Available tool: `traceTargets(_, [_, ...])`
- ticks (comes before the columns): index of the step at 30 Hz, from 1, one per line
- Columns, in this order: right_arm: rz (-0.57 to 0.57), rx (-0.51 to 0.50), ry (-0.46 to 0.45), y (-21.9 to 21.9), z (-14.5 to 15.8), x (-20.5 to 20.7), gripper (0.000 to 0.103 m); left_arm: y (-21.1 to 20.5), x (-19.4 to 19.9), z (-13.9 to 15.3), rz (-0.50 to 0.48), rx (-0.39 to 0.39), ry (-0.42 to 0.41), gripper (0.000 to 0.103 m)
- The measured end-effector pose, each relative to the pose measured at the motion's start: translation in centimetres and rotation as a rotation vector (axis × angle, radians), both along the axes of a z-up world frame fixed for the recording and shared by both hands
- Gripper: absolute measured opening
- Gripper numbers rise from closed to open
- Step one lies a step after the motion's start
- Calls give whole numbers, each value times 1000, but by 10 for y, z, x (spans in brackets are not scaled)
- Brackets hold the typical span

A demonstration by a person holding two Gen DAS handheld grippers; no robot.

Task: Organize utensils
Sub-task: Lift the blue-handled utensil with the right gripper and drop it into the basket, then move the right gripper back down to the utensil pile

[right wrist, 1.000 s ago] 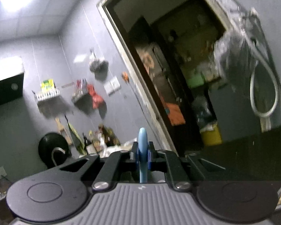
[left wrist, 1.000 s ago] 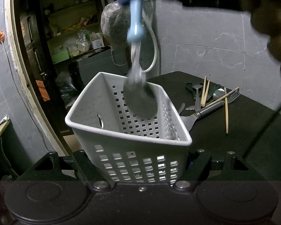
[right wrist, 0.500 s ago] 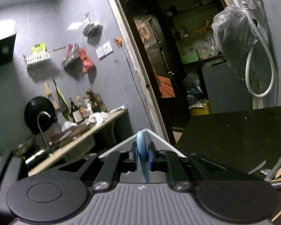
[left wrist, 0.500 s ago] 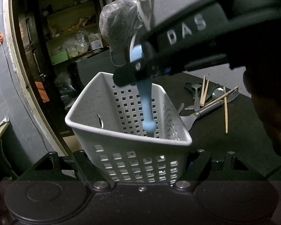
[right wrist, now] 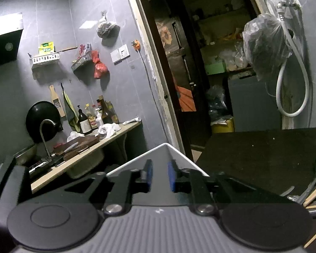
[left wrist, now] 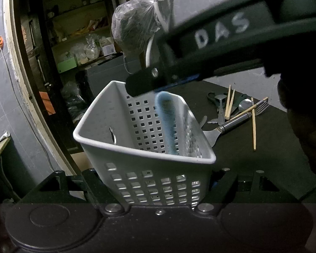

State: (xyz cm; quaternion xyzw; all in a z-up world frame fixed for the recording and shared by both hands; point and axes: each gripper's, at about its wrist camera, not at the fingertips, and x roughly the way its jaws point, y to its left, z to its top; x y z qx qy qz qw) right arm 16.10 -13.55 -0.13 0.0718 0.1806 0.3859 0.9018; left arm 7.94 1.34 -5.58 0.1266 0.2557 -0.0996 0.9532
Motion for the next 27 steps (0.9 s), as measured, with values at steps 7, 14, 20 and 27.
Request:
traceTargets(7, [-41,45,-66,-22,19,-14,63,1,0,0,5,-3,2,80])
traceTargets(14, [-182,46,-66,-58,26,-18,93,1,3,0,13,-10,5,80])
traceTargets(20, [-307,10,38,-94,0,-7,97,0,9,-1,31,-12,6,80])
traceTargets(27, [-418,-43,134,-132,-33,38,96,-8,15,-1,53,6,8,80])
